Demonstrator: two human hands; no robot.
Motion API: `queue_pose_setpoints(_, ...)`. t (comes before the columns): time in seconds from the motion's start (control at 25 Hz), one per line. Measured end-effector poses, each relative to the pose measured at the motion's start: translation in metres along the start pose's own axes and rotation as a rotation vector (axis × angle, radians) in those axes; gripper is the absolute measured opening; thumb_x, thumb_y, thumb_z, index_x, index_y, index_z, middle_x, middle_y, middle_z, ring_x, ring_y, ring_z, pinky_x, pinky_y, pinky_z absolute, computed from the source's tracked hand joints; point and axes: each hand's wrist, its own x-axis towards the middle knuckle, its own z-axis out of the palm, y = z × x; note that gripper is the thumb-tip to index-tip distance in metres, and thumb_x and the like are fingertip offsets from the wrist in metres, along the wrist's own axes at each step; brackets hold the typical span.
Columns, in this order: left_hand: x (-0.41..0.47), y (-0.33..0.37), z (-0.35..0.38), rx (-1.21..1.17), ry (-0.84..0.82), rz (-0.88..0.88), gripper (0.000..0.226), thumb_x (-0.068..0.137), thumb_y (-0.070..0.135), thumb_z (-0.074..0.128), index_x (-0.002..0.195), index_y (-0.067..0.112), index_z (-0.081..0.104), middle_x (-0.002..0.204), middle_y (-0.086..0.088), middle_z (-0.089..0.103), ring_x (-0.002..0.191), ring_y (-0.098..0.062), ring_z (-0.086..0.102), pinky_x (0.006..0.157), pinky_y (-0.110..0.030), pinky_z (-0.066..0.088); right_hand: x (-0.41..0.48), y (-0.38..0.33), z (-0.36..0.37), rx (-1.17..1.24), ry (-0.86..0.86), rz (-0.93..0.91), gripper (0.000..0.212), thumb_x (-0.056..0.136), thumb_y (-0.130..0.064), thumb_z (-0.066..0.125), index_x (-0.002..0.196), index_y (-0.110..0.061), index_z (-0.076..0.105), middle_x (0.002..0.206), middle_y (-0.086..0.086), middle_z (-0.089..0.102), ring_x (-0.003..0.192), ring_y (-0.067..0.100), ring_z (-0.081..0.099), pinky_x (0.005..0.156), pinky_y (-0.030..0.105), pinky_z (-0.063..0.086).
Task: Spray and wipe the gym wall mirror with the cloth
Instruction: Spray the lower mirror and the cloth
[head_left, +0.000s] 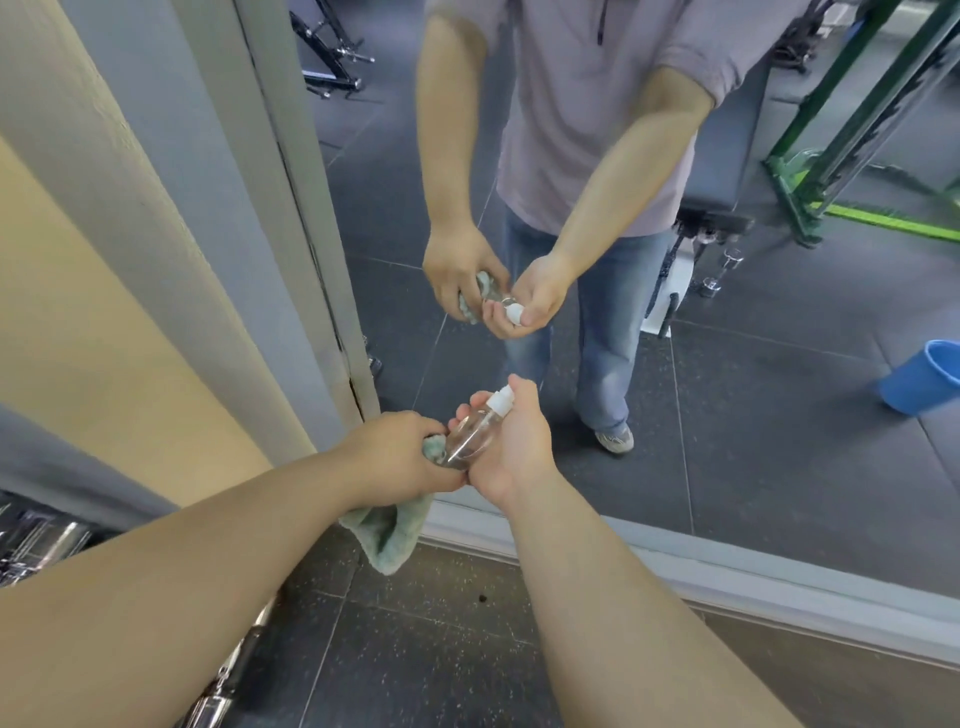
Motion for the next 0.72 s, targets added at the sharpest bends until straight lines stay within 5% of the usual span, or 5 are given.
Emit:
queue_pose_setpoints(0.4,0.021,0.072,0.034,0.075,-0.059,0.048,0.042,0.063,0.062,0.07,0.074,0.022,0.064,0.079,0.003,0.065,0.077,-0.014,0.062,0.072,-0.037,0.051,-0.018,-0.051,-0.077,0.24,-0.073,-0.069,0.043,0.089,-0.047,0.049,0.067,-0.011,0.049,0.069,0.004,0.044,0.064,0.02,0.044,0.07,0.031,0.042)
queue_pose_setpoints(0.72,0.053,0.21,0.128,0.119,-0.15,0.08,0.042,0.062,0.062,0.068,0.074,0.022,0.062,0.079,0.003,0.064,0.076,-0.012,0.061,0.073,-0.038,0.052,-0.062,-0.151,-0.215,0.327,-0.037,-0.091,0.045,0.092,-0.046,0.047,0.068,-0.009,0.05,0.068,0.008,0.047,0.066,0.024,0.045,0.073,0.032,0.04)
